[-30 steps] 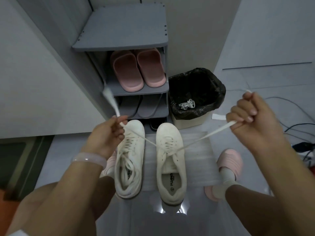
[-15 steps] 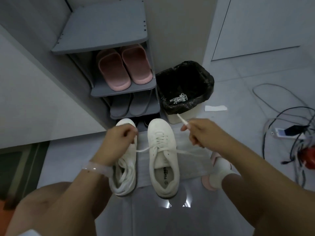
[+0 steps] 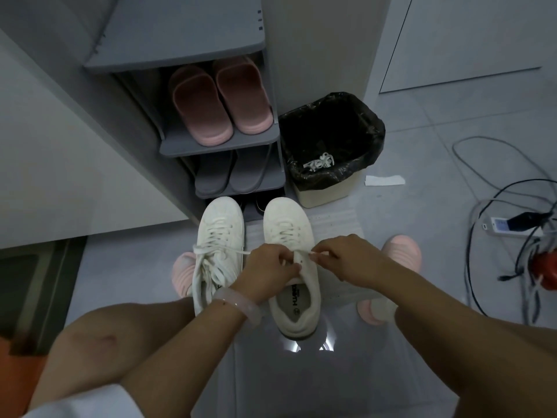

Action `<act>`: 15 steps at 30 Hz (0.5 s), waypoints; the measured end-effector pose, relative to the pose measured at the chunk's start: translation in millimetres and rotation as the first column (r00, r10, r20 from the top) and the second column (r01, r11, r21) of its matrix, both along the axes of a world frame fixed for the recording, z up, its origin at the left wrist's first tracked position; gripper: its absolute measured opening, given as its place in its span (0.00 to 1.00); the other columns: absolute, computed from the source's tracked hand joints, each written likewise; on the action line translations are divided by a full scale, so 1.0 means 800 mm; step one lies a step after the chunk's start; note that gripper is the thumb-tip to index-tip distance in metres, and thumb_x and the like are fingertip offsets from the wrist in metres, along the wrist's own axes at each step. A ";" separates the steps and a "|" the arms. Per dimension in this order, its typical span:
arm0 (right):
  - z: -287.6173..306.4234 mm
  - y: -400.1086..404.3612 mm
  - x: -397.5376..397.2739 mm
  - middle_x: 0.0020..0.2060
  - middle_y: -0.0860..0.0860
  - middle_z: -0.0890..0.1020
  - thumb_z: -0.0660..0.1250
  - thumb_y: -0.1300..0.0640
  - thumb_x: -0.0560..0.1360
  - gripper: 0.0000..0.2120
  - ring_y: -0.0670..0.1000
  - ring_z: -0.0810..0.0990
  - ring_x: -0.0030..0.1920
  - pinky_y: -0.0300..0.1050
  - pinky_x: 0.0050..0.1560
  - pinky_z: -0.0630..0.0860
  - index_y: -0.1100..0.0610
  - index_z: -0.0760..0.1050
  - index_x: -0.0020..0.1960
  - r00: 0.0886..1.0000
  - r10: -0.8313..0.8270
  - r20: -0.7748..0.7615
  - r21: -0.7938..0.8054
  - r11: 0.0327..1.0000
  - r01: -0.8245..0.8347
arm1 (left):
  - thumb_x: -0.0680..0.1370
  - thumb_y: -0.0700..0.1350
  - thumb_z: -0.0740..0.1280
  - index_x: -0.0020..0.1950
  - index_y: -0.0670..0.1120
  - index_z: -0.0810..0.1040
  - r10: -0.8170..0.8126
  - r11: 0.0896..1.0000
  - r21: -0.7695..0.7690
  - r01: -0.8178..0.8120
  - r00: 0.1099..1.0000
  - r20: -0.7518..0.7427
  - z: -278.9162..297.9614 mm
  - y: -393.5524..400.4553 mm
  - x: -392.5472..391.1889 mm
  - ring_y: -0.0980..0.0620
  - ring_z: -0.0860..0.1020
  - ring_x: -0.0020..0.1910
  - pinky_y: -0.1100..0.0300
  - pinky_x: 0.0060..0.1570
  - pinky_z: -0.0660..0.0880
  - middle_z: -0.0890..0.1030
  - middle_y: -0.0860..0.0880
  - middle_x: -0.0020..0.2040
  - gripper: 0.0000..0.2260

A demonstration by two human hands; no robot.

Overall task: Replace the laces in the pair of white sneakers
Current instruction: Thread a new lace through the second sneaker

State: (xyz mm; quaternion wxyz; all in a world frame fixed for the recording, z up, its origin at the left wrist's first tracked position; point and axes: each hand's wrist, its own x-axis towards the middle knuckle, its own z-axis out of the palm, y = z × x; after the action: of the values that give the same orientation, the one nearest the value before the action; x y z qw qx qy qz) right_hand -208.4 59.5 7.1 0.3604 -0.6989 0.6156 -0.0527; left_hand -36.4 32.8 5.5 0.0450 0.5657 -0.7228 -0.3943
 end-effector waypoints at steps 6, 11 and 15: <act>0.002 0.002 0.000 0.46 0.52 0.83 0.57 0.52 0.80 0.12 0.51 0.78 0.44 0.45 0.41 0.71 0.54 0.78 0.54 0.998 -0.007 -0.067 -0.160 0.987 -0.004 | 0.73 0.44 0.69 0.39 0.48 0.74 -0.005 0.999 0.048 0.006 1.000 -0.025 -0.006 -0.004 0.002 0.59 0.67 0.31 0.70 0.31 0.61 0.69 0.56 0.32 0.06; -0.001 0.008 0.006 0.40 0.51 0.81 0.59 0.52 0.78 0.11 0.48 0.73 0.36 0.41 0.35 0.67 0.54 0.79 0.51 0.991 0.044 -0.125 -0.174 0.983 -0.066 | 0.73 0.44 0.69 0.38 0.48 0.74 0.003 0.999 0.049 -0.001 0.999 -0.053 -0.008 -0.004 0.002 0.60 0.66 0.30 0.70 0.30 0.61 0.68 0.56 0.31 0.06; -0.001 0.008 0.007 0.35 0.50 0.77 0.59 0.51 0.78 0.11 0.49 0.72 0.34 0.40 0.34 0.65 0.55 0.78 0.49 0.983 0.067 -0.170 -0.180 0.979 -0.097 | 0.73 0.45 0.70 0.38 0.47 0.75 -0.009 1.000 0.026 0.010 0.999 -0.054 -0.010 -0.004 0.002 0.60 0.66 0.30 0.71 0.29 0.61 0.68 0.57 0.30 0.06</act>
State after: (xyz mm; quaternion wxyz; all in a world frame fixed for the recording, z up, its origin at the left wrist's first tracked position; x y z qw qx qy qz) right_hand -203.0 65.5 6.3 0.2435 -0.7565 0.6058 -0.0380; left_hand -34.6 29.8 -2.2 0.0551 0.5520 -0.7188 -0.4191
